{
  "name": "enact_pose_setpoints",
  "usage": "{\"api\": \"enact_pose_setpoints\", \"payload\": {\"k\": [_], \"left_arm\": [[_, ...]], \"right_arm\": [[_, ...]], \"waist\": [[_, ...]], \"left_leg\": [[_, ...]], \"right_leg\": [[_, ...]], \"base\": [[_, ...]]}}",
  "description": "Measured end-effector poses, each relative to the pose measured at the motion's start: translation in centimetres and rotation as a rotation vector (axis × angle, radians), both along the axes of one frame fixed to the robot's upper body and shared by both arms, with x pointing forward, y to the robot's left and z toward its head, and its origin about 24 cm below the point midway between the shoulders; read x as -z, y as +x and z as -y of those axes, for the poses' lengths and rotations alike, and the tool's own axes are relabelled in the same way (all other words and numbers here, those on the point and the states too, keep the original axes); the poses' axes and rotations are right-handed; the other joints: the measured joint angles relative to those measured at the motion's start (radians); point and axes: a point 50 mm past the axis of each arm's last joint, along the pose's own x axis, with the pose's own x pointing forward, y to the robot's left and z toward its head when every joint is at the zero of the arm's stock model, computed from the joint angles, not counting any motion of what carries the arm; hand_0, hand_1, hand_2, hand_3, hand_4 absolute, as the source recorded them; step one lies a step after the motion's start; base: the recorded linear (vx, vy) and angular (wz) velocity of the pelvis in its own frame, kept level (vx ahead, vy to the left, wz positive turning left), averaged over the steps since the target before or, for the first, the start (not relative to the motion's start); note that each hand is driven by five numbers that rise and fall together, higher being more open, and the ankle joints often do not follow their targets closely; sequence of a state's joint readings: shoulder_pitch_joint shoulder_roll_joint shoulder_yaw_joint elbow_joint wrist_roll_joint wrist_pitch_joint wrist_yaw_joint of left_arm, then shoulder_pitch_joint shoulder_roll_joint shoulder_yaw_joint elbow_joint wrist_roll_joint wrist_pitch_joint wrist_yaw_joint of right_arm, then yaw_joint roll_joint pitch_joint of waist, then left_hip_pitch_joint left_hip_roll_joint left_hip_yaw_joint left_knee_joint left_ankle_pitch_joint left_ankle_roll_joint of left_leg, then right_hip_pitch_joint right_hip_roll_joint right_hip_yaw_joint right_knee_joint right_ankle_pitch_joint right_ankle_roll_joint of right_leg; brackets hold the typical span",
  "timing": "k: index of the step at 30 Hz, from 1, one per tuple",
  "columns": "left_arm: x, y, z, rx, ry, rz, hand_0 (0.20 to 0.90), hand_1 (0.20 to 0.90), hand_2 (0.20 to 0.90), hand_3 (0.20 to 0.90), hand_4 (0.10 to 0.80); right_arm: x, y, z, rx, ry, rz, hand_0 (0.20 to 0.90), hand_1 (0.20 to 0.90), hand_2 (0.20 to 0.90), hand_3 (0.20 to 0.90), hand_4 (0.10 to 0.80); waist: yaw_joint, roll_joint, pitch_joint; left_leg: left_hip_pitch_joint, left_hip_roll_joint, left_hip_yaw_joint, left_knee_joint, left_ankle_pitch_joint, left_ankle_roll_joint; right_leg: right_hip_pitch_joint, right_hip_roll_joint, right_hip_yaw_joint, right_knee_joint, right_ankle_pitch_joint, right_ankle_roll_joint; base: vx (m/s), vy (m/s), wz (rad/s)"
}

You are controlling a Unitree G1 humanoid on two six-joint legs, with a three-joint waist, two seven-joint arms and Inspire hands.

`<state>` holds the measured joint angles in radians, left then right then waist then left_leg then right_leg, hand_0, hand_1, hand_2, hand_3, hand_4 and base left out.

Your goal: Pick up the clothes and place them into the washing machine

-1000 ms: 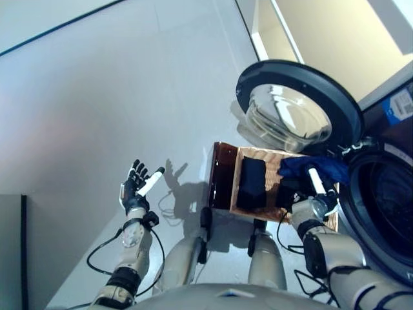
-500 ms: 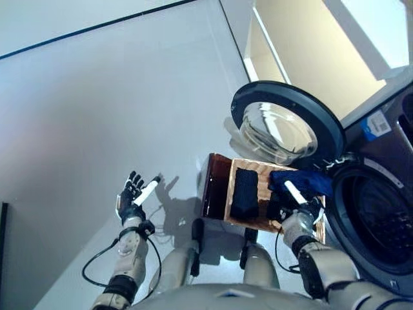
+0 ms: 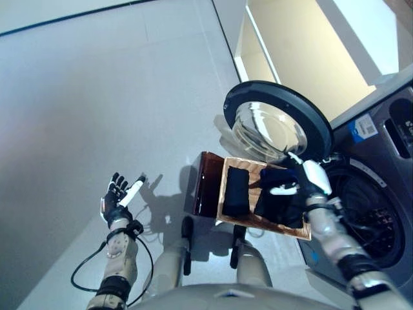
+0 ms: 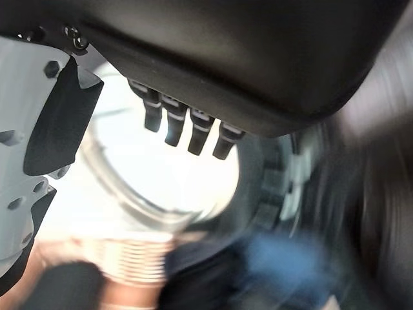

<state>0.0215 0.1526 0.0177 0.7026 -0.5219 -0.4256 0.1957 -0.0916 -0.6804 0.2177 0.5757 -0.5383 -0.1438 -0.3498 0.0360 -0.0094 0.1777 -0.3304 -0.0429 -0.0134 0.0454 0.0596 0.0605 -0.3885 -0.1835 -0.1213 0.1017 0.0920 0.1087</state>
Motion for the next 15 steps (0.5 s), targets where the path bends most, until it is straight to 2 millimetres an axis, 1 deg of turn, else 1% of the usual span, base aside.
{"api": "enact_pose_setpoints", "payload": {"k": [1,2,3,5,8,10,12,15], "left_arm": [[0.1,-0.1,0.0,0.006,0.005,-0.007,0.9,0.9,0.9,0.9,0.8],[0.2,-0.1,0.1,0.021,0.01,-0.013,0.9,0.9,0.9,0.9,0.8],[0.2,-0.1,0.1,0.033,0.011,-0.011,0.9,0.9,0.9,0.9,0.8],[0.1,0.1,0.1,0.039,0.017,-0.005,0.9,0.9,0.9,0.9,0.8],[-0.3,0.5,0.3,0.067,0.034,0.008,0.9,0.9,0.9,0.9,0.8],[-0.9,1.3,0.6,0.088,0.045,0.045,0.9,0.9,0.9,0.9,0.8],[-1.7,2.2,0.7,0.094,0.047,0.082,0.9,0.9,0.9,0.9,0.8],[-3.9,3.8,0.9,0.099,0.058,0.191,0.9,0.9,0.9,0.9,0.8]], "right_arm": [[-0.1,-0.1,0.3,-0.029,-0.061,-0.02,0.9,0.9,0.9,0.9,0.8],[-0.3,-0.4,0.9,-0.106,-0.204,-0.083,0.9,0.9,0.9,0.9,0.8],[-0.3,-0.7,1.3,-0.154,-0.302,-0.122,0.9,0.9,0.9,0.9,0.8],[-0.6,-0.7,1.6,-0.197,-0.388,-0.14,0.9,0.9,0.9,0.9,0.8],[-0.4,-0.7,2.0,-0.228,-0.461,-0.174,0.9,0.9,0.9,0.9,0.8],[-1.0,-0.2,2.2,-0.247,-0.504,-0.172,0.9,0.9,0.9,0.9,0.8],[-1.5,0.8,2.4,-0.24,-0.526,-0.165,0.9,0.9,0.9,0.9,0.8],[-3.2,2.7,2.0,-0.239,-0.539,-0.082,0.9,0.9,0.9,0.9,0.8]], "waist": [[0.0,-0.003,0.002],[0.002,-0.003,0.002],[0.002,-0.005,0.004],[0.002,-0.007,0.006],[0.003,-0.007,0.011],[0.006,-0.006,0.021],[0.005,-0.006,0.063],[0.006,-0.005,0.136]], "left_leg": [[0.004,0.0,0.003,-0.002,0.0,0.0],[0.015,0.001,0.002,-0.013,0.0,-0.001],[0.023,0.002,0.002,-0.018,0.001,0.0],[0.023,0.004,0.003,-0.02,0.001,-0.001],[0.015,0.006,0.002,-0.019,0.001,-0.003],[-0.029,0.007,0.0,-0.008,0.003,-0.005],[-0.057,0.009,-0.003,0.016,0.006,-0.008],[-0.126,0.013,-0.013,0.066,0.0,-0.019]], "right_leg": [[0.004,0.0,0.0,-0.006,0.002,0.0],[0.019,0.002,0.0,-0.023,0.008,0.002],[0.031,0.005,-0.001,-0.038,0.013,0.001],[0.03,0.007,-0.001,-0.04,0.013,0.001],[0.024,0.01,-0.002,-0.04,0.012,-0.001],[-0.017,0.012,-0.003,-0.033,0.013,0.0],[-0.04,0.019,-0.006,-0.017,0.015,-0.004],[-0.112,0.018,-0.012,0.057,-0.006,-0.021]], "base": [[-0.005,-0.029,-0.07],[-0.039,-0.033,-0.06],[-0.055,-0.023,-0.02],[-0.064,-0.021,-0.03],[-0.126,-0.038,0.01],[-0.104,-0.055,0.05],[-0.1,-0.07,0.08],[-0.09,-0.071,0.14]]}}
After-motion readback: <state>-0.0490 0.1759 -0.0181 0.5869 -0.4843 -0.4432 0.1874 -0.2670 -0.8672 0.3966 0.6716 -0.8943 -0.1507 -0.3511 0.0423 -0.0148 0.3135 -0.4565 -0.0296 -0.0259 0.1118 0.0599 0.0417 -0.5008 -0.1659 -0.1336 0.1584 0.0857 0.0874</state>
